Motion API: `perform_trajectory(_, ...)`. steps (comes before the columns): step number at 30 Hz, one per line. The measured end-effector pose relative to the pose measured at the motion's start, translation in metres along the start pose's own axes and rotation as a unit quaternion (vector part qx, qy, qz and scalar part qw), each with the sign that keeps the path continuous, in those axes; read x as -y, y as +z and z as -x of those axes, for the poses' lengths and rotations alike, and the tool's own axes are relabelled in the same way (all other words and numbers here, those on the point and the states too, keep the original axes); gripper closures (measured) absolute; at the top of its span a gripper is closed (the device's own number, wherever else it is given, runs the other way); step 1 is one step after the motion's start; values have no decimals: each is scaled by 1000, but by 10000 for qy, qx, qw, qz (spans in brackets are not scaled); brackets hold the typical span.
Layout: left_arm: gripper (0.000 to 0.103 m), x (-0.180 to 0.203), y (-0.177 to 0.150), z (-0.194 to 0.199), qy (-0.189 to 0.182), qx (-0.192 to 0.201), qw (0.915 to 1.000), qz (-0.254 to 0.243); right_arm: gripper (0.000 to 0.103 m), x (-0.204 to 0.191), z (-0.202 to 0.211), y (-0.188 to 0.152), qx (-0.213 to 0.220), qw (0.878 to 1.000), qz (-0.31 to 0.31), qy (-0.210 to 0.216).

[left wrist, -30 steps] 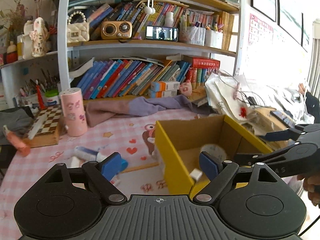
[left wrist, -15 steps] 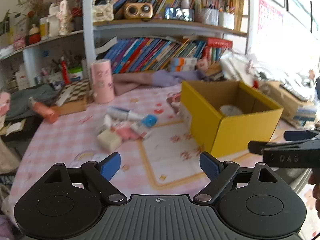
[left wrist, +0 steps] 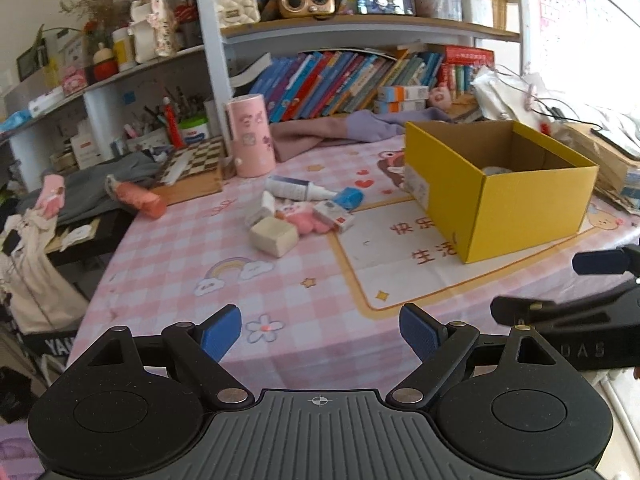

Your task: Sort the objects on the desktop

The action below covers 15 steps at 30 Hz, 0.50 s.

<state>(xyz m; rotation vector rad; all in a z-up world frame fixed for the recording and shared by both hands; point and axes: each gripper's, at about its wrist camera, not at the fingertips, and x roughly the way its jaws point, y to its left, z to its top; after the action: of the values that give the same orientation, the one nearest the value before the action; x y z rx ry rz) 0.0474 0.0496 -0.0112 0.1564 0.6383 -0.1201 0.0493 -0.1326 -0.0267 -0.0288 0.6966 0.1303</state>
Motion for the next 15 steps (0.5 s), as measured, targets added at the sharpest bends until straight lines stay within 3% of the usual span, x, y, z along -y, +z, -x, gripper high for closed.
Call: perform_trajectory(15,14,-16,-6,4,177,-113,9994,279,8,-15,-1,4,33,9992,248,301)
